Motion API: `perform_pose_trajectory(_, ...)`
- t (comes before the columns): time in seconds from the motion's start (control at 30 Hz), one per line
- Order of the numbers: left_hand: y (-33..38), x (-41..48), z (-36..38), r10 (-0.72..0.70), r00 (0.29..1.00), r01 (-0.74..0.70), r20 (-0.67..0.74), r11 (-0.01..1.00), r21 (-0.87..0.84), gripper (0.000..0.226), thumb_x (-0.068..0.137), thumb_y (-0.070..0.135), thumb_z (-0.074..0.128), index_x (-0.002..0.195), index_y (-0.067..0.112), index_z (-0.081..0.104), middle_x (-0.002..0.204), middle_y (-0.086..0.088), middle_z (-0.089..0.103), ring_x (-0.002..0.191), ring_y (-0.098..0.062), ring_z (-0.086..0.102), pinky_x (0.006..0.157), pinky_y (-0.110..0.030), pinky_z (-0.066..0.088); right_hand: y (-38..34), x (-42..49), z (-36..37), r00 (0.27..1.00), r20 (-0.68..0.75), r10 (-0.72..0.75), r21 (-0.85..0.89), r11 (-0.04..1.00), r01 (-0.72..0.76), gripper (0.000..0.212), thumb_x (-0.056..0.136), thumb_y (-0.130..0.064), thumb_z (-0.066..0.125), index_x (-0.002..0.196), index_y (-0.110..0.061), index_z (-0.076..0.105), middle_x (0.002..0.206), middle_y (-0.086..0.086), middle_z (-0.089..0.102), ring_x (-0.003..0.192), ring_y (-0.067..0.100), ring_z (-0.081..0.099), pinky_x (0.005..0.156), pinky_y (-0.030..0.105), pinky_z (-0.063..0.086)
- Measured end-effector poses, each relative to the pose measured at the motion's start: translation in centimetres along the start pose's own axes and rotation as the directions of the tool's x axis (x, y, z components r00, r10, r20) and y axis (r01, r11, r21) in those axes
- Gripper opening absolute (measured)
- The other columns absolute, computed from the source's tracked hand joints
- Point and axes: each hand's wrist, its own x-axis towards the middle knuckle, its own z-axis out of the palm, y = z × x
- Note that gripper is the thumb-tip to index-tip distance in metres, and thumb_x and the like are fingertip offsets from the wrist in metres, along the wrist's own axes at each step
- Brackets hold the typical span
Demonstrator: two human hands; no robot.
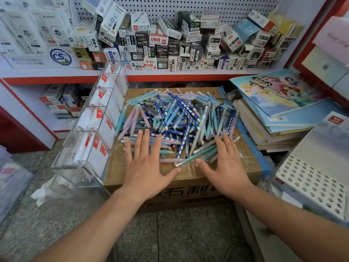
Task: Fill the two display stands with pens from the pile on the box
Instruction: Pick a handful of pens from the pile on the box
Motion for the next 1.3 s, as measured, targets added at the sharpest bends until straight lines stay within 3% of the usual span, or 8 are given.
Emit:
perform_pose_trajectory(0.13, -0.5, -0.1, -0.4, 0.019, 1.000, -0.019, -0.011, 0.999, -0.044, 0.107, 0.081, 0.092, 0.031, 0.163, 0.030, 0.004, 0.171, -0.003, -0.008, 0.157, -0.021, -0.018, 0.124, -0.053, -0.016, 0.5, 0.0, -1.2, 0.999, -0.041, 0.015, 0.063, 0.998, -0.012, 0.076, 0.094, -0.061, 0.055, 0.155, -0.022, 0.030, 0.164, -0.002, 0.020, 0.153, 0.015, 0.010, 0.121, 0.037, 0.017)
perform_pose_trajectory(0.33, -1.2, -0.1, -1.2, 0.087, 0.995, -0.094, -0.055, 0.983, -0.158, 0.088, 0.086, 0.080, 0.046, 0.155, 0.029, 0.027, 0.162, 0.003, 0.026, 0.152, -0.020, 0.016, 0.127, -0.044, 0.009, 1.7, 1.3, -3.1, 0.991, -0.129, -0.030, 0.019, 0.999, 0.033, 0.007, 0.094, -0.031, 0.068, 0.095, -0.026, 0.064, 0.102, -0.007, 0.055, 0.109, 0.016, 0.051, 0.087, 0.028, 0.042)
perform_pose_trajectory(0.57, -0.2, 0.0, -2.9, 0.166, 0.981, -0.187, -0.101, 0.949, -0.256, 0.057, 0.092, 0.066, 0.053, 0.139, 0.034, 0.051, 0.131, 0.013, 0.049, 0.127, -0.009, 0.040, 0.110, -0.033, 0.034, 2.3, 2.6, -4.4, 0.950, 0.207, -0.235, -0.208, 0.938, 0.277, 0.020, 0.092, -0.022, 0.072, 0.111, -0.026, 0.075, 0.104, -0.010, 0.056, 0.108, 0.015, 0.053, 0.098, 0.033, 0.048)
perform_pose_trajectory(0.87, 1.6, -0.2, -5.5, 0.233, 0.972, -0.216, -0.019, 0.869, -0.444, 0.006, 0.097, 0.030, 0.063, 0.099, 0.028, 0.068, 0.096, 0.020, 0.063, 0.094, 0.003, 0.055, 0.080, -0.021, 0.045, 1.4, 2.3, -5.5, 0.909, 0.216, -0.358, -0.298, 0.862, 0.410, 0.012, 0.098, -0.029, 0.064, 0.107, -0.023, 0.070, 0.099, -0.009, 0.052, 0.102, 0.017, 0.051, 0.093, 0.036, 0.047)
perform_pose_trajectory(0.97, 2.2, -0.5, -6.4, 0.233, 0.970, -0.146, 0.074, 0.795, -0.588, 0.008, 0.097, 0.022, 0.065, 0.098, 0.026, 0.072, 0.091, 0.016, 0.068, 0.088, 0.003, 0.062, 0.074, -0.015, 0.050, -0.9, 1.3, -6.9, 0.938, 0.066, -0.341, -0.147, 0.926, 0.347, 0.002, 0.099, -0.027, 0.062, 0.099, -0.025, 0.064, 0.094, -0.013, 0.059, 0.087, 0.005, 0.051, 0.080, 0.022, 0.047)
perform_pose_trajectory(1.07, 2.9, -0.7, -7.1, 0.245, 0.946, -0.034, 0.212, 0.725, -0.687, 0.015, 0.095, 0.025, 0.071, 0.110, 0.022, 0.072, 0.102, 0.011, 0.071, 0.093, 0.002, 0.065, 0.082, -0.014, 0.053, -3.6, 0.0, -7.5, 0.989, -0.032, -0.147, 0.221, 0.964, 0.150, 0.004, 0.097, -0.024, 0.066, 0.095, -0.022, 0.063, 0.085, -0.009, 0.064, 0.076, 0.003, 0.060, 0.067, 0.014, 0.049)
perform_pose_trajectory(1.17, 3.1, -1.1, -7.1, 0.271, 0.877, 0.145, 0.398, 0.640, -0.755, 0.038, 0.087, 0.037, 0.080, 0.121, 0.025, 0.067, 0.112, 0.009, 0.073, 0.104, -0.004, 0.069, 0.099, -0.027, 0.054, -4.6, -0.5, -7.8, 0.998, -0.014, 0.060, 0.568, 0.822, -0.041, 0.008, 0.095, -0.014, 0.069, 0.101, -0.014, 0.064, 0.081, 0.005, 0.071, 0.072, 0.016, 0.069, 0.065, 0.027, 0.059)
perform_pose_trajectory(1.3, 2.8, -1.6, -6.9, 0.182, 0.847, 0.361, 0.499, 0.493, -0.792, 0.028, 0.087, 0.023, 0.081, 0.111, 0.017, 0.068, 0.101, -0.004, 0.078, 0.093, -0.018, 0.075, 0.090, -0.040, 0.061, -4.6, -1.0, -8.0, 0.965, 0.120, 0.234, 0.823, 0.521, -0.229, 0.005, 0.095, -0.005, 0.069, 0.100, -0.004, 0.069, 0.079, 0.015, 0.072, 0.069, 0.021, 0.071, 0.068, 0.030, 0.062)
